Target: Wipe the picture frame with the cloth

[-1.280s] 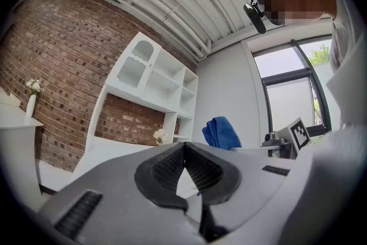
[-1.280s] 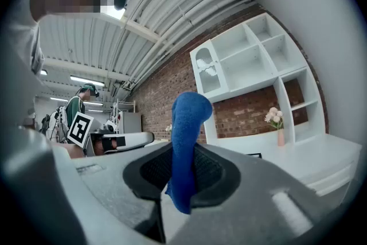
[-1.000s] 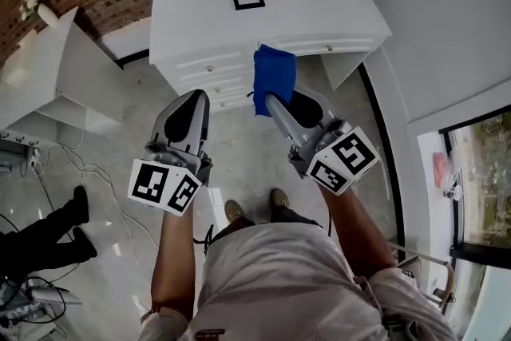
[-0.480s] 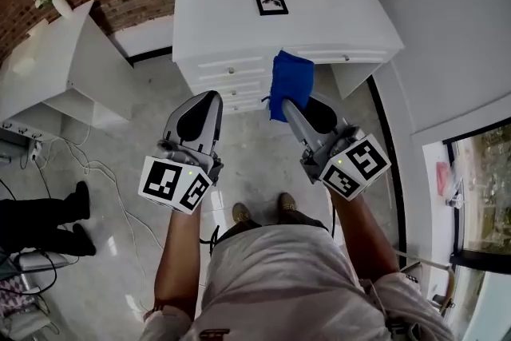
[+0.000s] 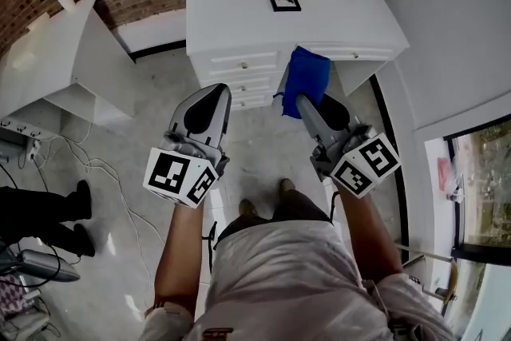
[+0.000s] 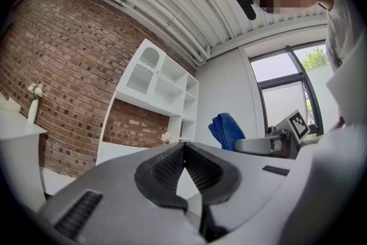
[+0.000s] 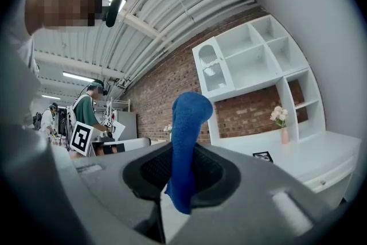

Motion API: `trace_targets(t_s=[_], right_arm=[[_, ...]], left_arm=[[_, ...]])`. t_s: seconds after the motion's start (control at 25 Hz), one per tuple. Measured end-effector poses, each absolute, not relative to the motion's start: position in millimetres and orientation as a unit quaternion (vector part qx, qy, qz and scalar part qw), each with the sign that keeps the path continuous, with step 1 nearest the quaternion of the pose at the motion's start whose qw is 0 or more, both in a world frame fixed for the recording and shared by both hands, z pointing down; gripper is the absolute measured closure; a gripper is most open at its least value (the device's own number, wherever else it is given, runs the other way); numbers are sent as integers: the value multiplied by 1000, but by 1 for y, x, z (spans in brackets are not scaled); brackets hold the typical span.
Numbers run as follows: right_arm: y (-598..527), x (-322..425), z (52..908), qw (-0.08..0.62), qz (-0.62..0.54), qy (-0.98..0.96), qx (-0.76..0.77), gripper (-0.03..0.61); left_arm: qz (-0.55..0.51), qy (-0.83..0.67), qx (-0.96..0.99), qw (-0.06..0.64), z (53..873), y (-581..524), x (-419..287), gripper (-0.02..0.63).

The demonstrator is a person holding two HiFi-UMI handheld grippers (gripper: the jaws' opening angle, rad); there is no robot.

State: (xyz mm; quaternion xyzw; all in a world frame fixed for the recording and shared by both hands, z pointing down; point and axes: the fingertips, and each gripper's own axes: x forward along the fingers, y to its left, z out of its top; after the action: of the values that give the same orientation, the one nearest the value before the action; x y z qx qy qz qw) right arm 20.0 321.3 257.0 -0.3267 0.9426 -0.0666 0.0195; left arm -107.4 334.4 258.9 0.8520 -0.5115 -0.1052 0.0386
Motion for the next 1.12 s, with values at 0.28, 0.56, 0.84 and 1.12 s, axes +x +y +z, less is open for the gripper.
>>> trace_targets(t_s=[0.28,0.56,0.84,1.12], right_arm=[[314,2,259,15,-66,944,-323,506],[284,-3,266,19,-72,944,-322,508],[228,7,277,30,-78,943,-322,508],[140,24,283,30,-89,944,-316,506]], left_arm=[[-106,-523,844,47,263,330,-131,614],[-101,-529,841,48,272,304,-137,614],[-82,-537,838,43,279,251,-130,614],[-65,-550,831,50,283,168,-114,614]])
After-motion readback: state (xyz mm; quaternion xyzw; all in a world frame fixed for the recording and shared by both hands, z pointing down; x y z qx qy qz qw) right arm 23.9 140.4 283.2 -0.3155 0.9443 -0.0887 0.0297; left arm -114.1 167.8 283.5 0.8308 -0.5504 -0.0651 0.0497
